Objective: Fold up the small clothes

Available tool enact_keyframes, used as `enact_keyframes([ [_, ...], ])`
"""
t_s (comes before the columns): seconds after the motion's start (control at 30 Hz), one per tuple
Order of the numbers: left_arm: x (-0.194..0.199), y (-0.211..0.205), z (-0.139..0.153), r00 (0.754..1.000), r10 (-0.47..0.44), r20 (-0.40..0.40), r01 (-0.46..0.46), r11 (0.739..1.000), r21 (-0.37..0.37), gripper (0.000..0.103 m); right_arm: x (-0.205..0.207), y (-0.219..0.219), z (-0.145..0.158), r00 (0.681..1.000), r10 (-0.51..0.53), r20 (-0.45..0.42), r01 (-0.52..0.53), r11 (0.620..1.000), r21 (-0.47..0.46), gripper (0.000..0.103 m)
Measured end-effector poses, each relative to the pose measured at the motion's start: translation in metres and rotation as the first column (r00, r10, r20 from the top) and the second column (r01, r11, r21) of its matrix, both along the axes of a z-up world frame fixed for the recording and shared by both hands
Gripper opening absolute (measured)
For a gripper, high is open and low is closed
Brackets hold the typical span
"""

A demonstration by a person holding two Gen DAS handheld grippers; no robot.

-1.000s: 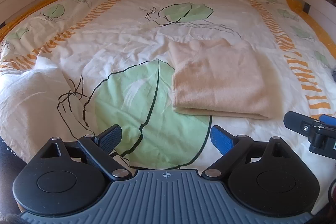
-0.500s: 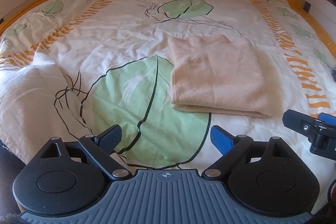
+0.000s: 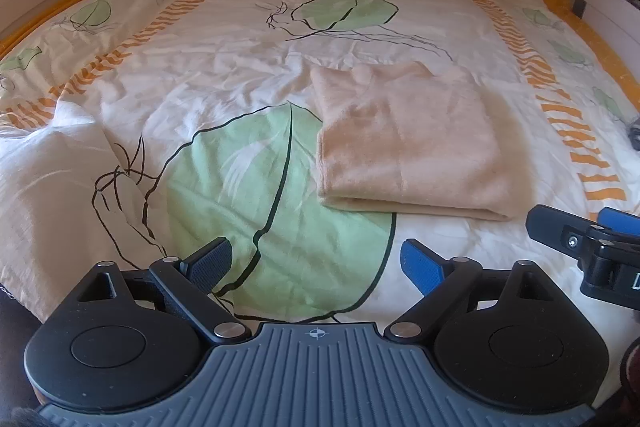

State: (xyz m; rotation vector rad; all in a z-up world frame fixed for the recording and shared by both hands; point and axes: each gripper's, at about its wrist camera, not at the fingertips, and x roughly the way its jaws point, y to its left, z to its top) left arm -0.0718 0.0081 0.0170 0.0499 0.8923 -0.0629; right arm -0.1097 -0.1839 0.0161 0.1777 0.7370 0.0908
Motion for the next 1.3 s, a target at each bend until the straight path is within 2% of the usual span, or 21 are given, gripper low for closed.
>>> enact_keyframes([
  [0.73,0.0049,-0.0046,0.0020,1.000,-0.008,0.028,0.008,1.000,0.020,0.092,0.0047,-0.0027,-0.0027,1.000,-0.002,-0.009,0.003,1.000,0.020,0.102],
  [1.3,0.0091,-0.0045,-0.0019,1.000,-0.008,0.016,0.007,1.000,0.017,0.092,0.0070,-0.0023,-0.0038,1.000,-0.006,-0.014,0.007,1.000,0.029,0.102],
])
